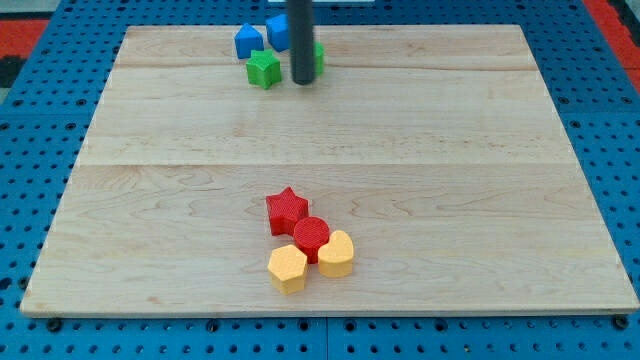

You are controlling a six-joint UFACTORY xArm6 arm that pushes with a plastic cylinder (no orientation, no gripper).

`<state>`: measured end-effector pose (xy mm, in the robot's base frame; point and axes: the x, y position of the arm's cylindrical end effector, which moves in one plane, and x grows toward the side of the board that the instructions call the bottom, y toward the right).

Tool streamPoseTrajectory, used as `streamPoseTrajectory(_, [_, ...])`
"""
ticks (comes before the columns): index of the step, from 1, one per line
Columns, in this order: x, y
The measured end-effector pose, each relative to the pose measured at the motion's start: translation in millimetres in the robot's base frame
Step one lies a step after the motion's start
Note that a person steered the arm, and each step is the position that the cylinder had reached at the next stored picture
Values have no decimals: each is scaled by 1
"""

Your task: Push the green circle towards up

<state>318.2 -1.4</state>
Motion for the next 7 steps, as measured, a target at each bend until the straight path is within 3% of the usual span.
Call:
streamPoseTrajectory(1, [33,-24])
streamPoseTrajectory(2, [7,-84])
streamPoseTrajectory(3, [-26,-57])
streamPoseTrajectory(4, [-31,-43])
streamPoseTrajectory(5, [3,-45])
streamPoseTrajectory(6, [2,32])
streamPoseTrajectory(7, [-21,14])
